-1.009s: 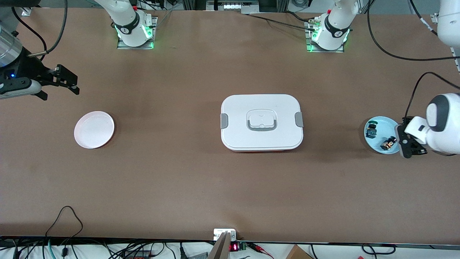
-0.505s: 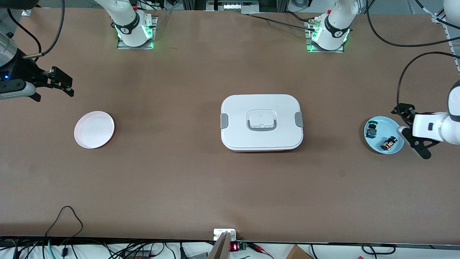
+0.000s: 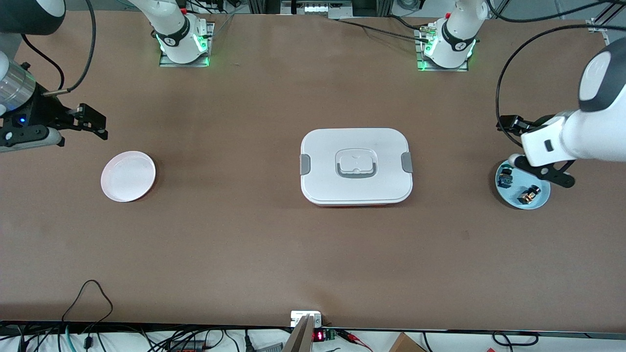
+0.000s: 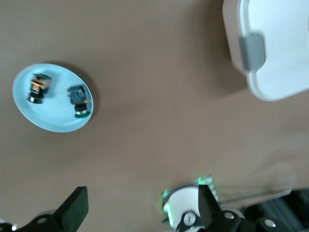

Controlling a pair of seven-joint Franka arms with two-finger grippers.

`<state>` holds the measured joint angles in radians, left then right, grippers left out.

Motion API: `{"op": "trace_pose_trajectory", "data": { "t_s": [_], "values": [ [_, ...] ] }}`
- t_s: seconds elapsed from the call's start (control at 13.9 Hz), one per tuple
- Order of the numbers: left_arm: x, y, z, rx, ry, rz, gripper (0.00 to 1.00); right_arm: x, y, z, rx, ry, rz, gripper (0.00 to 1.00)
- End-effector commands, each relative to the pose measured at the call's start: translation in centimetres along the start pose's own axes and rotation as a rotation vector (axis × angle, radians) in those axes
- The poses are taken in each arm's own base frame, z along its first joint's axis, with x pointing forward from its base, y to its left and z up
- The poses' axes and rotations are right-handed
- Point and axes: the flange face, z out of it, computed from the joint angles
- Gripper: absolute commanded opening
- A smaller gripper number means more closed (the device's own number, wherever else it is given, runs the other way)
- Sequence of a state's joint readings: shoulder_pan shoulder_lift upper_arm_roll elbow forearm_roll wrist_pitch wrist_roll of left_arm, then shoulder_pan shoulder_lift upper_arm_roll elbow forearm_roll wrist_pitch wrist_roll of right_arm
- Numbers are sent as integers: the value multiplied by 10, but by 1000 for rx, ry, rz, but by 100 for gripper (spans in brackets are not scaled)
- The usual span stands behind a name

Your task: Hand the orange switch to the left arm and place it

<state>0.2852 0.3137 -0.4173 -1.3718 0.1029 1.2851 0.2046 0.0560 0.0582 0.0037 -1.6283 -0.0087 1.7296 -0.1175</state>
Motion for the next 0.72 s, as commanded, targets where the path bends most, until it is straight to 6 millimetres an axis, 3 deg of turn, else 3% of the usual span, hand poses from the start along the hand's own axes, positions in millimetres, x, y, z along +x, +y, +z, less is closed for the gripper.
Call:
{"op": "trace_pose_trajectory", "data": {
  "t_s": [0.0, 0.29, 0.5, 0.65],
  "values": [
    [-44, -6, -11, -34, 186, -152, 100, 3, 0, -6, 0, 9, 15, 100],
    [-64, -5, -21, -4, 305, -321, 100, 5, -1, -10, -18, 18, -1, 100],
    [-61, -14, -10, 24, 332, -323, 100, 5, 2, -6, -17, 6, 2, 100],
    [-56, -7, -13, 26, 319, -324, 100, 5, -2, -6, -17, 3, -8, 100]
  ]
}}
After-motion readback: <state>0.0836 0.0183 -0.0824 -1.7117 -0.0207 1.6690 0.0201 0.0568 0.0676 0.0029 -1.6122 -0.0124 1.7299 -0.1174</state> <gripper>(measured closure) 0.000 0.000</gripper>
